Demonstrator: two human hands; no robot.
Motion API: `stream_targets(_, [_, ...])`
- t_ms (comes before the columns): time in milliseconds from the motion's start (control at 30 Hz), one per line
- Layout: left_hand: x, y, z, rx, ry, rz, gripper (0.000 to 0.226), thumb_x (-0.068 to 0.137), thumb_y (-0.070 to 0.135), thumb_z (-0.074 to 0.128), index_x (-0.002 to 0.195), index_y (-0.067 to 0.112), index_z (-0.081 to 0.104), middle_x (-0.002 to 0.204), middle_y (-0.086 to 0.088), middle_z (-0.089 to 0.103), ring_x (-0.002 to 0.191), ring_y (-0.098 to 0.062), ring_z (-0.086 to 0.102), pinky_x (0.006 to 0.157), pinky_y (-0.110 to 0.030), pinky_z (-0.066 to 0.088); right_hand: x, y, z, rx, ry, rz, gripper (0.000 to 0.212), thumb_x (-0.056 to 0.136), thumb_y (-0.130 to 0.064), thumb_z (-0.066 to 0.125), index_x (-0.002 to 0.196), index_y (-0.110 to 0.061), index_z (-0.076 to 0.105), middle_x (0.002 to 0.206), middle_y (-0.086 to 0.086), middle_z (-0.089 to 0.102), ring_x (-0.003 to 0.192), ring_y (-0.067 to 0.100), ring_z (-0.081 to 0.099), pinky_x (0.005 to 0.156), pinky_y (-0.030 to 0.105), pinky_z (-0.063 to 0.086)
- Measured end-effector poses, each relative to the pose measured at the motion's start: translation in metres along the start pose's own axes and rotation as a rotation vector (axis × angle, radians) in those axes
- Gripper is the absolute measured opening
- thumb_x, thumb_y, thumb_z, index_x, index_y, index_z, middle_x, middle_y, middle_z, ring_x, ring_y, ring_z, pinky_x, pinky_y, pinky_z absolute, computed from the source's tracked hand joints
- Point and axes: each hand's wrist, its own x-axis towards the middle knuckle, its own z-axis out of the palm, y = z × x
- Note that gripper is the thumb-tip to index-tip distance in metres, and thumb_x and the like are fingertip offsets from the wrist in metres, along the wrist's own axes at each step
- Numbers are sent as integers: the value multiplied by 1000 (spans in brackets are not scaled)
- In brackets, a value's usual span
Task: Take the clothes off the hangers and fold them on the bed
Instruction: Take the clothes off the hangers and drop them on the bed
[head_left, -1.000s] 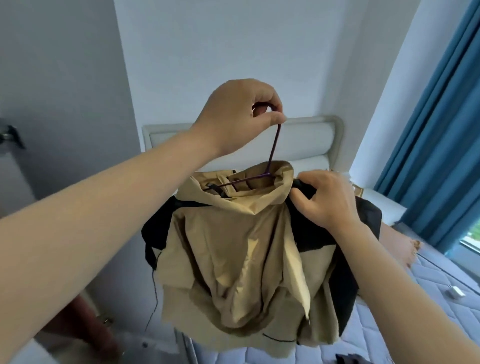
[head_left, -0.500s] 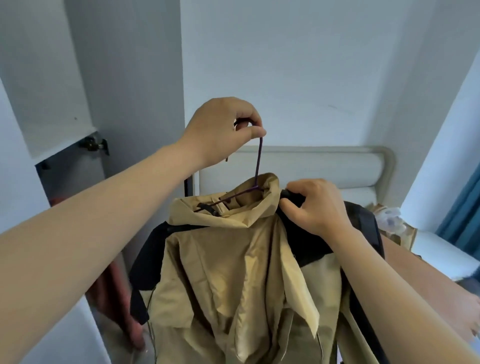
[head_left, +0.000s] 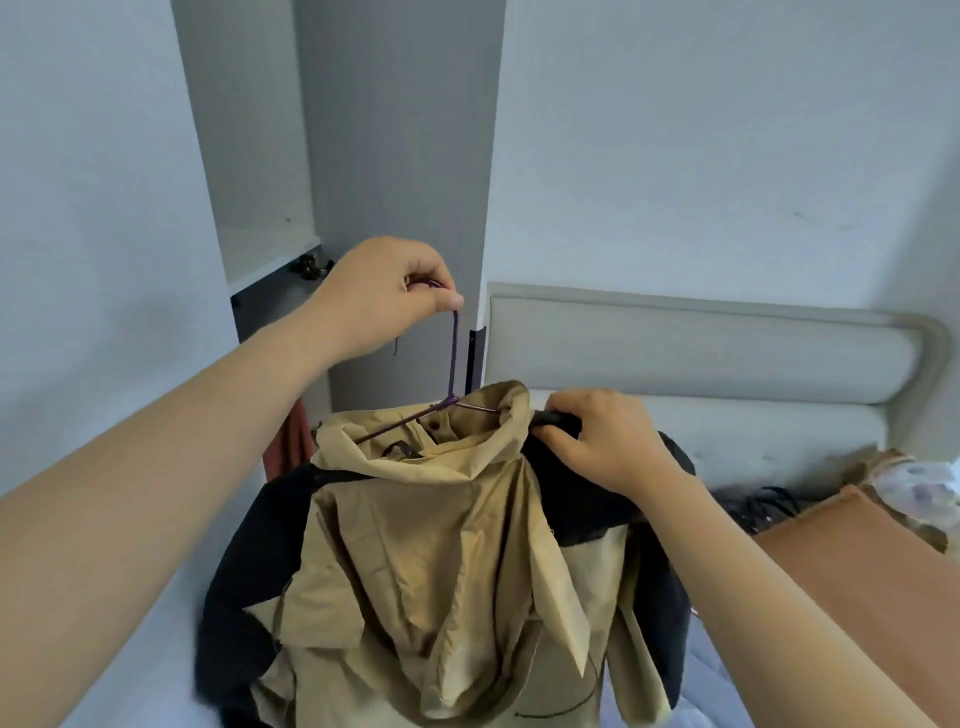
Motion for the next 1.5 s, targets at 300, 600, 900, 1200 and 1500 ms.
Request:
stream_targets(300, [-28,-61,29,-23,-53,-108,11,86,29,66,80,20,69,79,2,64,76,-14,58,70,-32,46,36,-49,72,270,-367,14,23,91,-38,56,101,-18,62,86,-1,66,79,18,60,75,43,52])
stream_targets(600, [-37,-124,51,-79,-53,-202,12,87,31,66,75,33,64,77,15,63,74,-5,58,62,-19,41,38,-40,127,346,-361,87,18,98,-35,48,99,-26,64,88,-12,66,81,8,60,76,36,52])
stream_targets(900, [-36,-175,87,-40,-24,-296,9,89,27,63,92,26,71,88,12,59,71,2,52,60,-10,32,53,-26,181,179,-323,114,38,97,-44,48,63,-34,36,58,-14,47,56,1,44,50,23,28])
stream_targets(1200, [-49,-224,121,98,36,-493,33,89,16,62,123,15,60,100,7,54,71,-6,55,78,-26,48,90,-22,234,239,-317,241,21,97,-48,47,85,-33,56,73,-13,59,71,10,56,59,29,43])
stream_targets(1500, [-88,-258,150,148,-229,-632,39,97,17,47,135,10,51,129,-6,54,114,-23,54,97,-32,42,136,-27,261,322,-290,266,30,96,-45,49,70,-32,51,66,-12,56,68,15,56,54,28,36])
